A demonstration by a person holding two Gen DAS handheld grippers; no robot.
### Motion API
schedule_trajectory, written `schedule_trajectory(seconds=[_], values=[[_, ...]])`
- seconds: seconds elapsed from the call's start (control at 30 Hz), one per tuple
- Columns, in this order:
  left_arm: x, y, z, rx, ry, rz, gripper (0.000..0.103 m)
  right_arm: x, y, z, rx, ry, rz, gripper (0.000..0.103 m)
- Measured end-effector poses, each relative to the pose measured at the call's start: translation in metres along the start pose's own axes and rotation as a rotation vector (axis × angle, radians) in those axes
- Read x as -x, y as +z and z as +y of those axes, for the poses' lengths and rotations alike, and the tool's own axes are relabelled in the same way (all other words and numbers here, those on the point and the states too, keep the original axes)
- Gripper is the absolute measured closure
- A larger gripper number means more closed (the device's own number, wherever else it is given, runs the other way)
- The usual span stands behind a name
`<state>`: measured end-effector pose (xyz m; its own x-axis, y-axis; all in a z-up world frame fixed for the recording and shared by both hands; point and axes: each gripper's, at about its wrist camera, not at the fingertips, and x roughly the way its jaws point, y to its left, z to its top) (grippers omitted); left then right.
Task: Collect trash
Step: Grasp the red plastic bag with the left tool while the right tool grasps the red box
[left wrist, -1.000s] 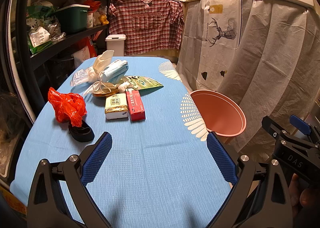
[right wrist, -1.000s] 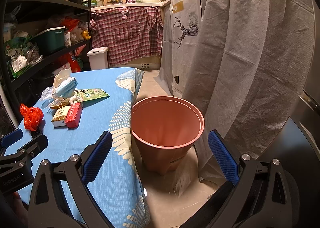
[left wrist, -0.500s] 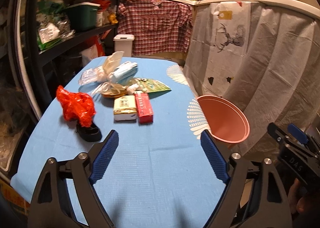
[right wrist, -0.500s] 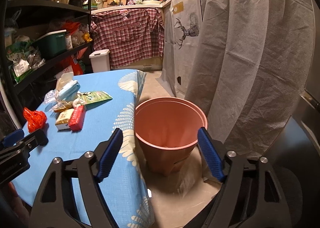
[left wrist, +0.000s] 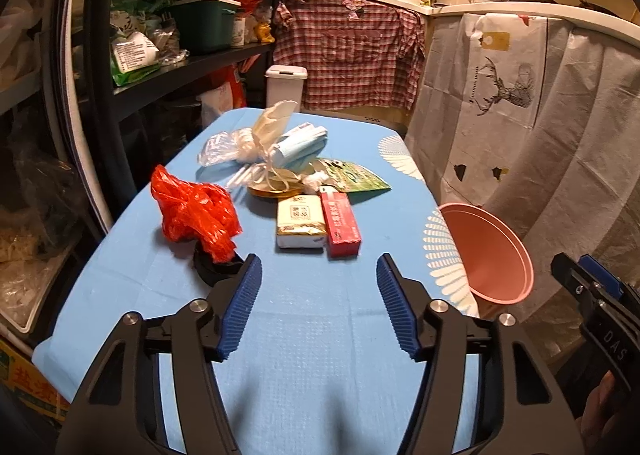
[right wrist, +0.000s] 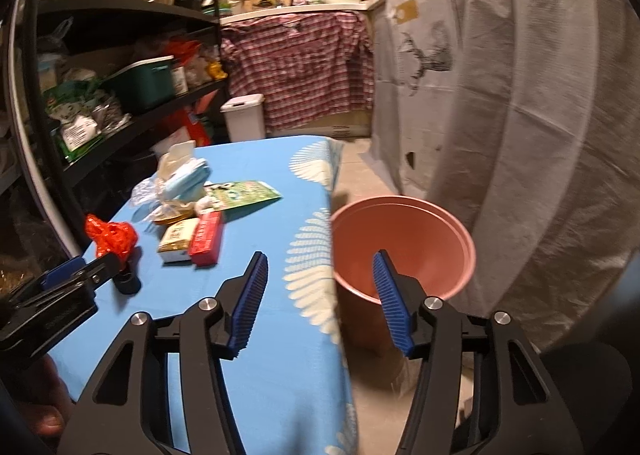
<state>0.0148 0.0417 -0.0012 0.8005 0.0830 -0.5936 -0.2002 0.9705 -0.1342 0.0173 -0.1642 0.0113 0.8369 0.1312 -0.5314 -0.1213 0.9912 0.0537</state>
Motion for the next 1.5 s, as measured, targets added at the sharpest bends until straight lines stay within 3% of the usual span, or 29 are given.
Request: schedule_trajectory(seconds=[0.23, 0.47, 0.8, 1.1, 1.4, 1.5], values=[[-0.004, 0.009, 0.011, -0.009, 0.052, -0.038, 0.054, -0.022, 0.007, 0.034, 0.036, 0.100, -0.009, 0.050], [-0.011, 0.020, 0.036, 0.032, 0.124, -0.075, 0.054, -0.061, 0.012, 0.067, 0.063, 0.156, 0.013, 0.050], [-0.048, 0.025, 0.070, 0.094, 0.177, -0.029, 0.055, -0.129, 0.009, 0.107, 0.091, 0.212, 0.095, 0.050], [-0.079, 0.024, 0.084, 0.133, 0.189, 0.030, 0.057, -0.176, -0.003, 0.119, 0.120, 0.195, 0.207, 0.050], [-0.088, 0.021, 0.084, 0.133, 0.178, 0.066, 0.074, -0.185, -0.008, 0.122, 0.150, 0.216, 0.239, 0.051], [-0.089, 0.021, 0.085, 0.133, 0.183, 0.075, 0.086, -0.184, -0.008, 0.123, 0.165, 0.216, 0.237, 0.051]])
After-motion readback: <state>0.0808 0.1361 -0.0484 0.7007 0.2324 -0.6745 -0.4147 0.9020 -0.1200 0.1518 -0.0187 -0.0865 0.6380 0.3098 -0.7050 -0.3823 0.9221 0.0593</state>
